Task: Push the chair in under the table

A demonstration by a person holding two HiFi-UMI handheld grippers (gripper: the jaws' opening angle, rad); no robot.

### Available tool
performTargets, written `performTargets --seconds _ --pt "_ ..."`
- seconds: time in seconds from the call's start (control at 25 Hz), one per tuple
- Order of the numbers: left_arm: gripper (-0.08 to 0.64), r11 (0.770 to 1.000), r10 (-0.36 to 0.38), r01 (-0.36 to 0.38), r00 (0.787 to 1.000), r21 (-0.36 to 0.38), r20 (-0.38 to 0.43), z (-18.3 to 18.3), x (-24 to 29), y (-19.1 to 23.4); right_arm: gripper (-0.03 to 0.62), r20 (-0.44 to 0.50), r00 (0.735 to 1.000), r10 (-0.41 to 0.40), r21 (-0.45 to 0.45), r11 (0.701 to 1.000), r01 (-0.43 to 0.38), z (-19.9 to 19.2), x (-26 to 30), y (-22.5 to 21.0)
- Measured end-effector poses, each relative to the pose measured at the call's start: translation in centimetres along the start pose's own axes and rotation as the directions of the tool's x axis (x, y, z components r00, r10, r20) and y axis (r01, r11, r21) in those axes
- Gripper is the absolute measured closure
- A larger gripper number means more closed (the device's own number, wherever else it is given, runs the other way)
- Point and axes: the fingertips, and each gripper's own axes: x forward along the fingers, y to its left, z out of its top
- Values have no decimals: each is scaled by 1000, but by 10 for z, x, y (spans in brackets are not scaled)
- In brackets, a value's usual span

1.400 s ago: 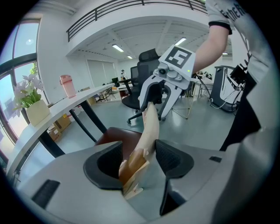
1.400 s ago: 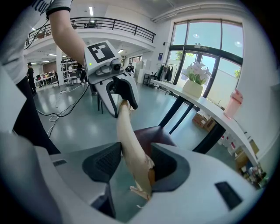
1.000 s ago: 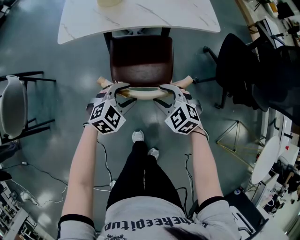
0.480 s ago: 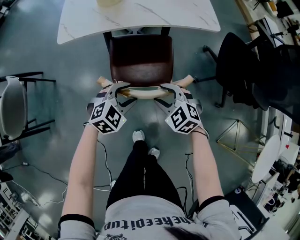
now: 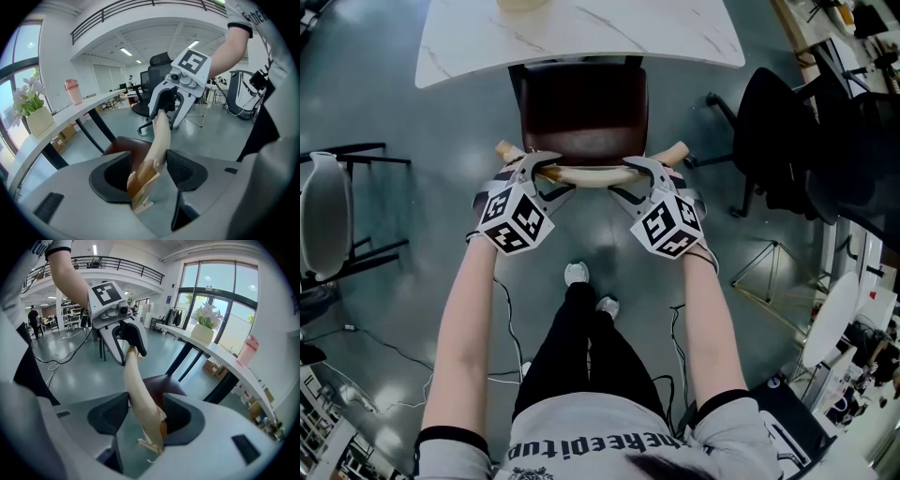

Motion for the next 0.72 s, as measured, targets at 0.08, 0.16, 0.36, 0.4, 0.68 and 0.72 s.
performTargets --seconds 0.08,0.16,0.36,0.4,0.68,0.72 --pt "316 1000 3 -3 1000 9 8 0 0 0 360 4 1000 -3 -2 1000 3 0 0 0" --pt "316 1000 3 -3 1000 14 12 0 -1 -1 360 4 1000 -2 -3 1000 2 0 0 1" --pt "318 1000 -2 2 1000 18 12 -1 -2 1 360 3 1000 0 -5 1000 0 1 1 0" --pt "318 1000 0 -1 1000 18 13 -1 -1 2 362 3 1000 -4 -3 1000 4 1 2 -1" --pt "319 1000 -16 16 1000 14 6 -2 2 14 357 -4 1000 -13 7 1000 13 4 8 -10" --pt "318 1000 -10 10 1000 18 12 -2 1 14 357 -5 1000 -13 8 1000 13 4 8 -10"
